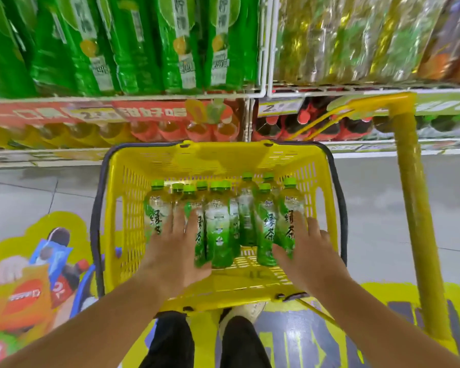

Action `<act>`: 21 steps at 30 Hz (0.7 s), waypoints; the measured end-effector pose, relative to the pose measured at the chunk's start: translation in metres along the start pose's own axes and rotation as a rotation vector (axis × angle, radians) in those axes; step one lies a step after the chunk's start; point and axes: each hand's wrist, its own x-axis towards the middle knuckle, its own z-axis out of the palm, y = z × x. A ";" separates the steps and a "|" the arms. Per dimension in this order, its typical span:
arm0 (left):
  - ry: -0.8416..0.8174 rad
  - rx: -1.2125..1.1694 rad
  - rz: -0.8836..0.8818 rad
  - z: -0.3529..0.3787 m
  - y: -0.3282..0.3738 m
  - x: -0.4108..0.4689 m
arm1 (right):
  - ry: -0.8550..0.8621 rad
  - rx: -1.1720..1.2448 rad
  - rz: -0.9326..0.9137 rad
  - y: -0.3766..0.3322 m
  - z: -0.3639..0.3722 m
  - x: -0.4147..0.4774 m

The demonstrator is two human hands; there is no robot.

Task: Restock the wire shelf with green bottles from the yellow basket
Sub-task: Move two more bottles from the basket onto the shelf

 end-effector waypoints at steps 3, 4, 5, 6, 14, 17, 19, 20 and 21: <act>0.002 -0.133 -0.052 0.014 0.000 0.014 | -0.012 0.077 0.071 0.002 0.009 0.014; 0.003 -0.186 -0.082 0.016 0.001 0.017 | -0.024 0.113 0.096 0.001 0.011 0.018; 0.001 -0.242 -0.121 0.019 0.002 0.022 | -0.032 0.152 0.122 0.000 0.013 0.022; -0.002 -0.312 -0.167 0.021 0.003 0.027 | -0.031 0.188 0.146 -0.002 0.015 0.026; 0.033 -0.735 -0.480 0.038 0.009 0.056 | 0.090 0.268 0.282 -0.010 0.020 0.049; 0.011 -0.843 -0.509 0.038 0.009 0.059 | 0.083 0.279 0.325 -0.012 0.020 0.052; 0.002 -0.859 -0.522 0.040 0.008 0.061 | 0.082 0.285 0.358 -0.015 0.020 0.056; 0.000 -0.855 -0.531 0.040 0.007 0.062 | 0.085 0.285 0.370 -0.017 0.019 0.058; 0.000 -0.850 -0.541 0.041 0.005 0.063 | 0.090 0.293 0.379 -0.019 0.020 0.059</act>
